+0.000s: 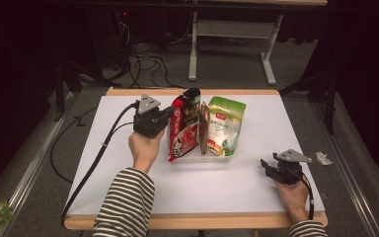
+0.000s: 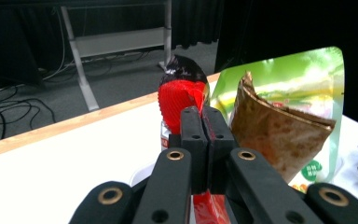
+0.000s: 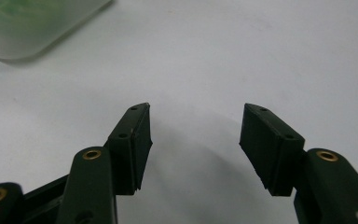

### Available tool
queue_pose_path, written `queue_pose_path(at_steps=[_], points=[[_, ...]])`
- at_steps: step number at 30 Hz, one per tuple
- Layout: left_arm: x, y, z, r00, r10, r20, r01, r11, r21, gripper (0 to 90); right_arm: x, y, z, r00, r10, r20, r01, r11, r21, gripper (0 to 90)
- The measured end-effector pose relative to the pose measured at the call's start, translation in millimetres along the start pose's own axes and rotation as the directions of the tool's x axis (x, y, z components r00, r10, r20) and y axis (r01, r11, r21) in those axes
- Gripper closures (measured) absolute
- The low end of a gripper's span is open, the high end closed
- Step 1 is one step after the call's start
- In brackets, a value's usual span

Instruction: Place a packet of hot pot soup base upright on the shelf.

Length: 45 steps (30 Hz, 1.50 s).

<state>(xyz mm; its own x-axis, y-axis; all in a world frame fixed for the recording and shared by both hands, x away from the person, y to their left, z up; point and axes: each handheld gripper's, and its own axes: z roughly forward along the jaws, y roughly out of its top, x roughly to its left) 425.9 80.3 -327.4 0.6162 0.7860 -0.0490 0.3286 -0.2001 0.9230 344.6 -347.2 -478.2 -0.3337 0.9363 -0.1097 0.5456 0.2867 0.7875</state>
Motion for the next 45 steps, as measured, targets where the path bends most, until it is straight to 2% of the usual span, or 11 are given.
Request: queue_pose_path(at_steps=[4,22,23,25,26,28,33,37,40,43,45], points=[[-3.1,-1.4,-1.3,0.9998,0.019,-0.008,-0.019,0.9998,0.008,89.8,0.0,0.1,0.6,1.0,-0.003,-0.002,0.003,1.0,0.002,44.0],[-5.0,-12.6,-3.9,0.9999,0.007,-0.012,-0.006,0.9994,0.033,90.0,0.2,0.2,0.6,1.0,-0.003,0.001,0.003,1.0,0.003,43.9],[-6.1,-15.0,-1.9,0.9997,0.018,-0.015,-0.016,0.9977,0.066,90.0,0.5,0.2,0.4,1.0,0.0,0.002,0.0,1.0,0.004,43.9],[-11.4,-32.6,8.0,0.9963,0.08,-0.032,-0.073,0.9837,0.164,90.0,0.5,0.2,0.3,1.0,-0.003,0.002,0.003,1.0,0.001,43.9],[-12.7,-44.3,10.5,0.9962,0.083,-0.029,-0.077,0.9825,0.17,90.0,0.6,0.2,0.2,1.0,0.0,0.001,0.0,1.0,0.001,43.8],[-10.3,-57.4,7.6,0.999,0.041,-0.015,-0.039,0.9891,0.142,90.0,0.0,0.1,0.0,1.0,-0.002,0.0,0.002,1.0,-0.003,43.8],[-7.4,-57.1,0.3,0.9997,0.024,-0.007,-0.022,0.9908,0.134,90.0,1.2,0.7,1.5,0.9999,-0.016,0.001,0.016,1.0,0.013,43.8],[-7.4,-58.0,-5.5,0.9987,0.051,-0.007,-0.049,0.984,0.171,90.0,1.9,0.6,1.5,0.9998,-0.018,0.007,0.018,1.0,0.013,43.8],[-13.2,-61.0,-8.4,0.9972,0.072,0.017,-0.074,0.9763,0.203,90.0,2.2,0.7,1.6,0.9999,-0.014,0.006,0.014,1.0,0.016,43.8],[-19.3,-65.5,-7.8,0.9953,0.089,0.037,-0.095,0.967,0.236,90.0,2.0,0.6,1.4,0.9998,-0.018,0.005,0.018,1.0,0.012,43.8],[-21.7,-69.1,-5.7,0.9933,0.107,0.044,-0.115,0.9561,0.27,86.9,1.4,0.4,0.6,0.9999,-0.009,0.006,0.009,1.0,0.005,43.8]])
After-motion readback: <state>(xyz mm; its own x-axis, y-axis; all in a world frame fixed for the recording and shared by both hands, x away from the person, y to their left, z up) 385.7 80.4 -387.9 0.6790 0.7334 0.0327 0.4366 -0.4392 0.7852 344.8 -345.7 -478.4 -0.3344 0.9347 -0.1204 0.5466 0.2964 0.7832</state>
